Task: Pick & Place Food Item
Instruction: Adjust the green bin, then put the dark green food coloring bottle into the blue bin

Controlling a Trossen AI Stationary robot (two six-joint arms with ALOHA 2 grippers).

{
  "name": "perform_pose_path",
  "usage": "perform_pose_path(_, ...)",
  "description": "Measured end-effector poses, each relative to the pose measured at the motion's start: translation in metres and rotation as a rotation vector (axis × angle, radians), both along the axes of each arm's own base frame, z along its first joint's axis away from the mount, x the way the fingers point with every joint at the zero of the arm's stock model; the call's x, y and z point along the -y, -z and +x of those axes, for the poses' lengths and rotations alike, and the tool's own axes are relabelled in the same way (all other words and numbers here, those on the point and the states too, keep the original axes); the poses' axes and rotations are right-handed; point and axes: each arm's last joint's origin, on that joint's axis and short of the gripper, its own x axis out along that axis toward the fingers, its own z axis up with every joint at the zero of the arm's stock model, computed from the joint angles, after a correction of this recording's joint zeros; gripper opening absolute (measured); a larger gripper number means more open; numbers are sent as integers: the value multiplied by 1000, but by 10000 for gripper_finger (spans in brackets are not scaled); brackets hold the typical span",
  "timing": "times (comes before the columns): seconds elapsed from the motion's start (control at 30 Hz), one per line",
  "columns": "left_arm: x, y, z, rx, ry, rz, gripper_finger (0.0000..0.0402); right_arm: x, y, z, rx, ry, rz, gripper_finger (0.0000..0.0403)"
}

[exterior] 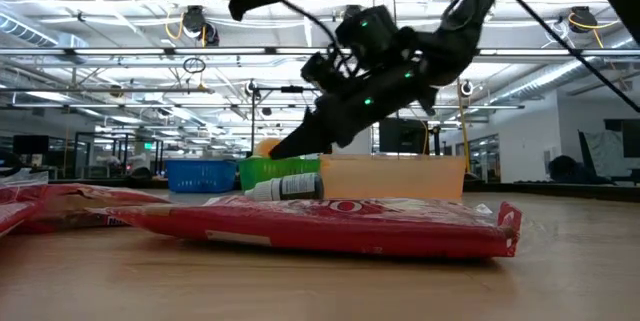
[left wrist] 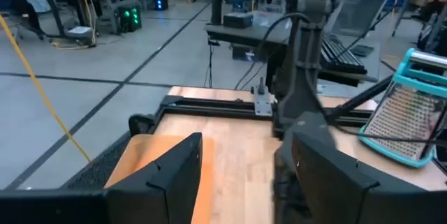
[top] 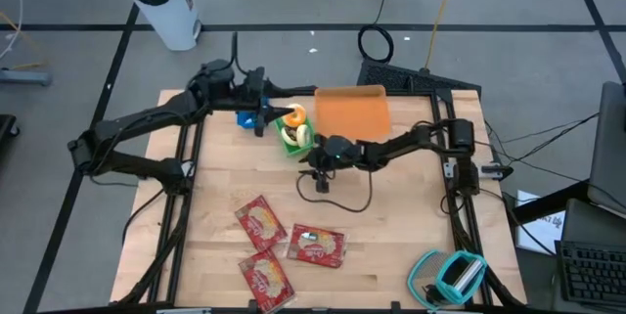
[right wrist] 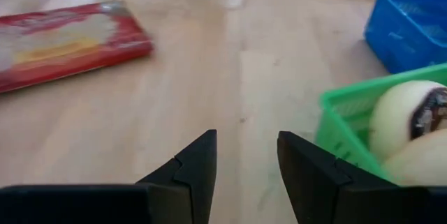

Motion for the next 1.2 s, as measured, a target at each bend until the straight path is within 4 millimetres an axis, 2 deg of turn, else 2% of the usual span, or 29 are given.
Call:
perform_pose_path(0.17,5,3,0,-31,17,-22,218,14,9,14,-12,28,-3,139)
perform_pose_path(0.37,8,6,2,-51,31,-25,218,25,10,27,1,78,-59,139)
perform_pose_path(0.53,10,6,3,-52,38,-18,218,34,0,32,28,141,-131,139)
perform_pose_path(0.77,9,6,3,-53,37,-18,218,43,-11,38,67,190,-145,139)
perform_pose_path(0.87,10,6,3,-51,35,-37,218,35,-16,35,13,165,-144,139)
perform_pose_path(0.97,10,8,2,-69,38,-99,218,17,-37,27,-50,118,-136,139)
perform_pose_path(1.03,11,11,1,-102,42,-123,218,2,-56,18,-99,83,-129,139)
perform_pose_path(1.2,11,17,0,-164,20,-113,218,-42,-82,-7,-248,-70,-81,139)
